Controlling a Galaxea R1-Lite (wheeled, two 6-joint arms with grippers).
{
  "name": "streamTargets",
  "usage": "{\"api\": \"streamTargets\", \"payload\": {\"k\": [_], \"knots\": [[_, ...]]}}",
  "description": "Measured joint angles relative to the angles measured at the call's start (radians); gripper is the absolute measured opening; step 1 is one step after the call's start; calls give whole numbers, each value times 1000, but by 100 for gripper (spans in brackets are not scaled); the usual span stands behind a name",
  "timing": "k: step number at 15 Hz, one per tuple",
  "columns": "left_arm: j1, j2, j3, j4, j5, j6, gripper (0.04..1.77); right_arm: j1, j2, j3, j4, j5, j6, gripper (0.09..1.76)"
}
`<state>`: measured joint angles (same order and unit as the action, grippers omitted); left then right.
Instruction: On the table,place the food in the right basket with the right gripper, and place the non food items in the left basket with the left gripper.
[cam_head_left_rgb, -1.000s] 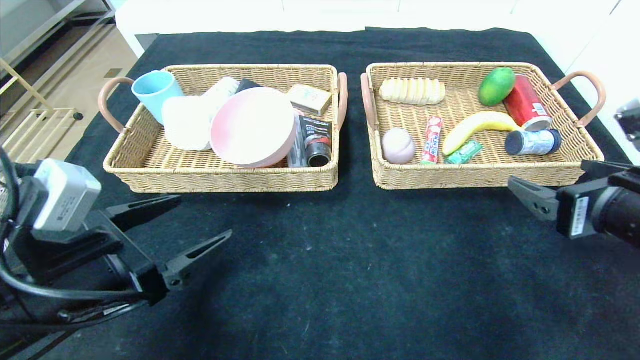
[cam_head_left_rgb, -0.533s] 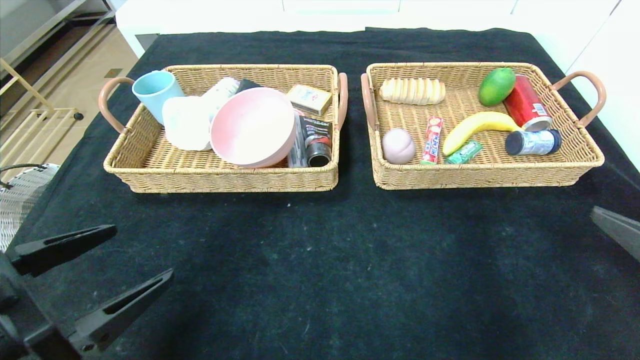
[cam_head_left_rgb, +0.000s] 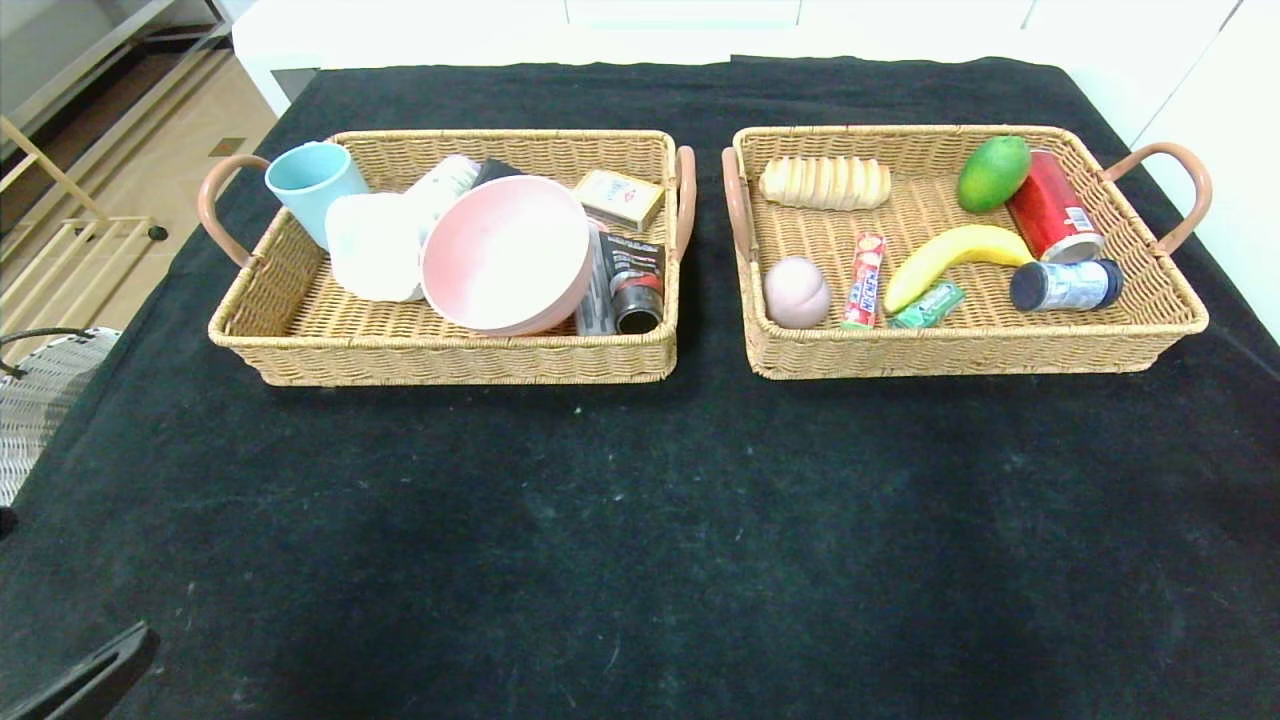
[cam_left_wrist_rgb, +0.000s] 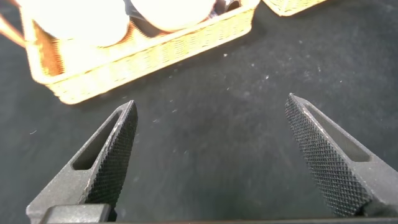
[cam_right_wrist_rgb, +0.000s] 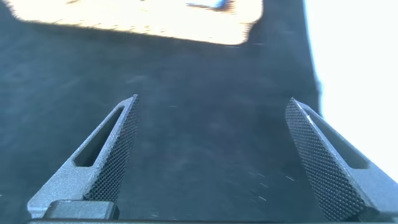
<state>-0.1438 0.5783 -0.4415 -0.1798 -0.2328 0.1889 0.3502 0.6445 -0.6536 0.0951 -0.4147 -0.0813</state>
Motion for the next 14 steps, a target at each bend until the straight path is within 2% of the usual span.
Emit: {"api": "streamTargets", "payload": {"k": [3, 5, 8, 10, 14], "knots": [[3, -88, -45, 145, 22, 1, 172, -100, -92, -46, 151, 10, -12, 170], [37, -128, -62, 175, 19, 3, 172, -179, -141, -72, 207, 21, -20, 170], [90, -180, -65, 183, 15, 3, 172, -284, -245, -72, 277, 97, -49, 170], [100, -217, -57, 233, 14, 0, 172, -304, -321, -23, 327, 131, -43, 170], [139, -303, -49, 318, -3, -7, 172, -333, -450, 84, 345, 179, -23, 170]]}}
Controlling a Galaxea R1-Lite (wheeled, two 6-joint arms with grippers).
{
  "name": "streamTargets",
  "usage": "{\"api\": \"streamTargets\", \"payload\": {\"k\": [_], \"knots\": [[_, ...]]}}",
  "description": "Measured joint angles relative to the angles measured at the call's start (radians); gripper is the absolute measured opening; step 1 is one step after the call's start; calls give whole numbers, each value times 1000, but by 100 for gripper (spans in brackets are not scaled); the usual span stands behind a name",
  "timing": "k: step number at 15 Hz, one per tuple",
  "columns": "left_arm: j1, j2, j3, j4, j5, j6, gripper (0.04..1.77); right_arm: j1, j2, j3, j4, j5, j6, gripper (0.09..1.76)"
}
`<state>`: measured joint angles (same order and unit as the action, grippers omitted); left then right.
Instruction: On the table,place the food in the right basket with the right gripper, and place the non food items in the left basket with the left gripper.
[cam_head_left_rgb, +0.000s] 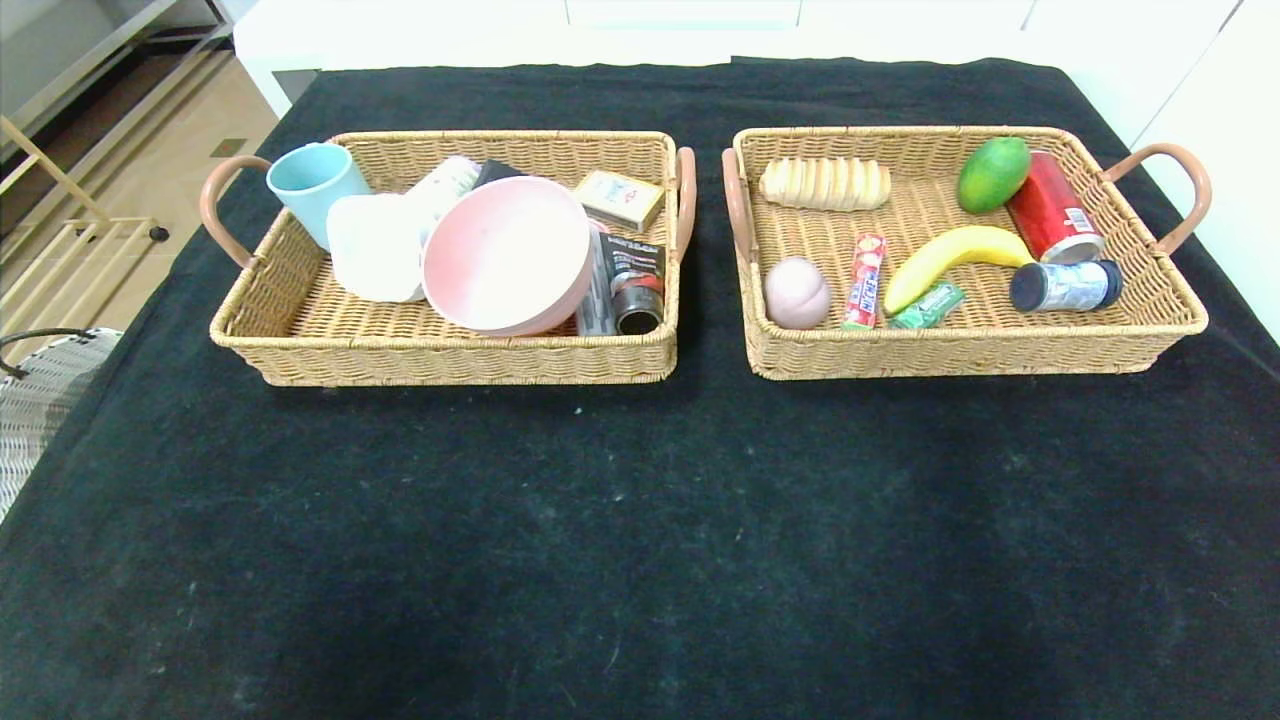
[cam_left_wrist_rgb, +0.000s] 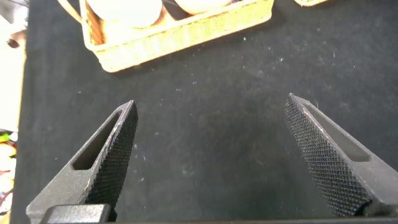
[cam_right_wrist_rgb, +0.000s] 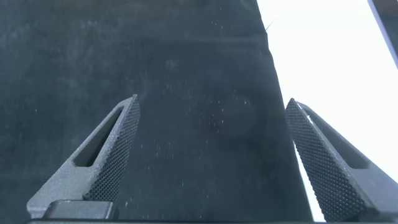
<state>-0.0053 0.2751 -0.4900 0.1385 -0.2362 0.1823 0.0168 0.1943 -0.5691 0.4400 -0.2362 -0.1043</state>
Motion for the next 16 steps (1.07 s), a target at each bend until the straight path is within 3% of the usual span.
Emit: {"api": "streamTargets", "payload": {"k": [4, 6, 10, 11, 14, 16], "knots": [[19, -71, 63, 0, -5, 0, 172, -10, -95, 71, 1, 16, -1, 170], [11, -116, 113, -6, -31, -1, 172, -11, -146, 110, -2, 72, 12, 170], [3, -222, 227, -11, -57, -32, 172, -13, -189, 170, -24, 163, 151, 171], [3, -240, 261, -24, -50, -40, 172, -13, -192, 201, -63, 167, 159, 171], [3, -267, 380, -195, 10, -92, 172, -13, -196, 346, -279, 173, 160, 171], [3, -274, 444, -224, 65, -104, 172, -13, -196, 442, -367, 168, 119, 171]]}}
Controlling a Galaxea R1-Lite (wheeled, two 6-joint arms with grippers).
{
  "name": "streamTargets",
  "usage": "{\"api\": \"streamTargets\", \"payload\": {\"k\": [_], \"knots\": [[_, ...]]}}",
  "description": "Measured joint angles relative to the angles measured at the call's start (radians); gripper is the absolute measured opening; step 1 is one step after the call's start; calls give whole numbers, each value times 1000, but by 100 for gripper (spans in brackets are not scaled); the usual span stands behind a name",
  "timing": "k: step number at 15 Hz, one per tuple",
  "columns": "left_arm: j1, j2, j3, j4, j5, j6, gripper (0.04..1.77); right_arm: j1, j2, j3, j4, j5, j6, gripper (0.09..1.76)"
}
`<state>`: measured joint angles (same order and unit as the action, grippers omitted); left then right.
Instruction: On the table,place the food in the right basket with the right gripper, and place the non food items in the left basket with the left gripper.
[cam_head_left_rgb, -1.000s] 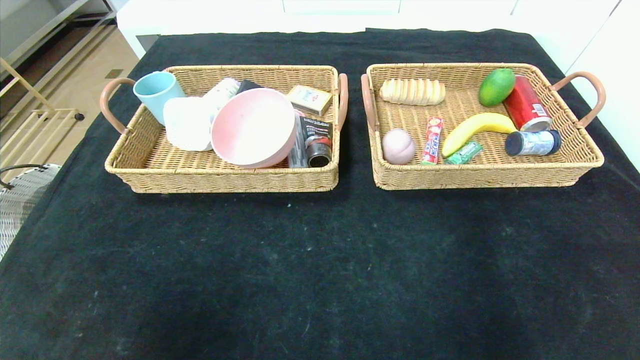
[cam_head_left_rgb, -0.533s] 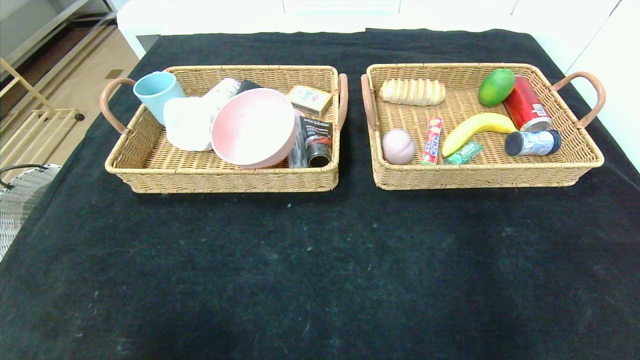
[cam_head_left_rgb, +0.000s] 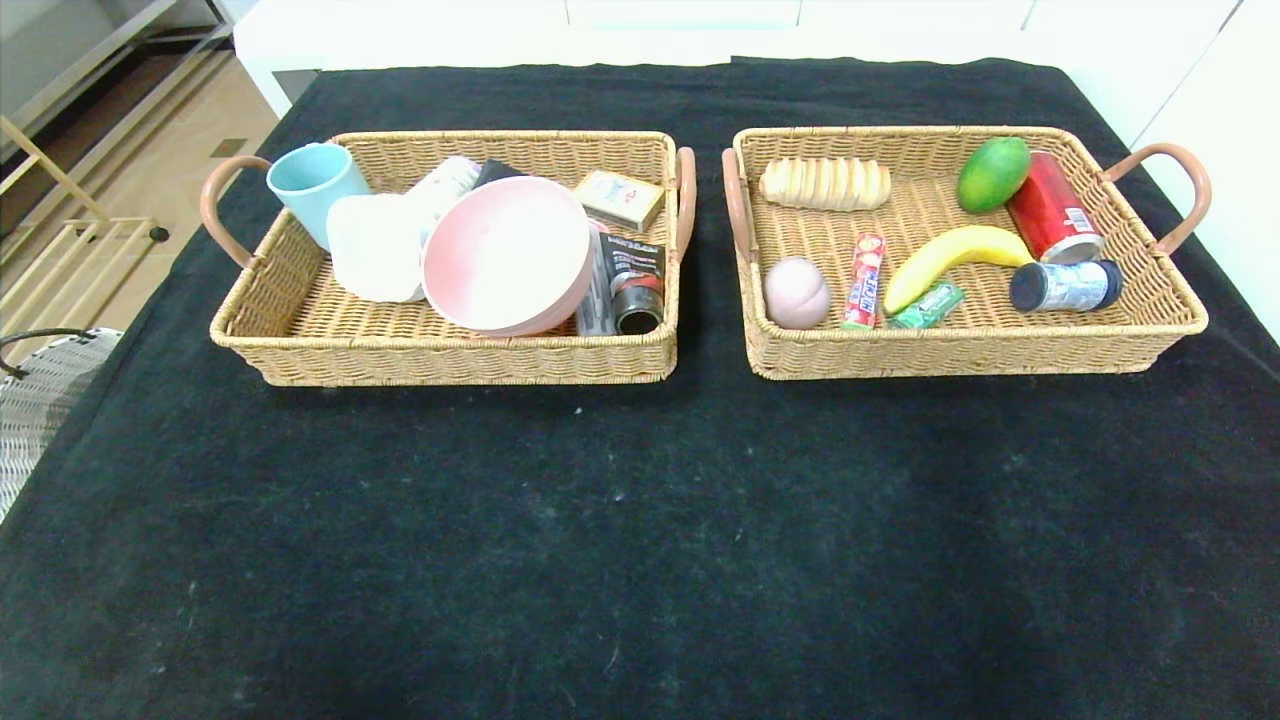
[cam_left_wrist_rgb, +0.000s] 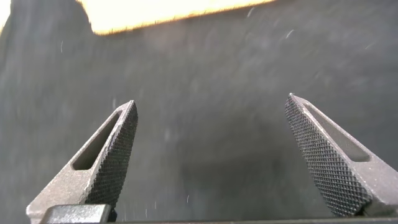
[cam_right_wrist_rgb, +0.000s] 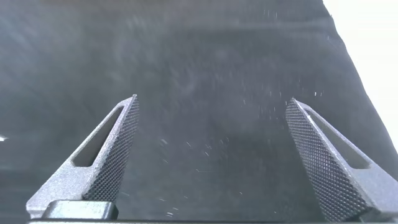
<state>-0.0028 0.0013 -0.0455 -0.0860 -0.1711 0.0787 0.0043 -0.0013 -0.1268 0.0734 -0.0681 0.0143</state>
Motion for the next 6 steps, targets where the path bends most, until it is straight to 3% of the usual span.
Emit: {"api": "streamTargets", "payload": {"k": [2, 6], "knots": [[0, -2, 28, 6, 48, -5, 172, 0, 0, 70, -95, 4, -52, 171], [0, -3, 37, 46, 82, -36, 172, -1, 0, 117, -75, 73, -70, 171]]}}
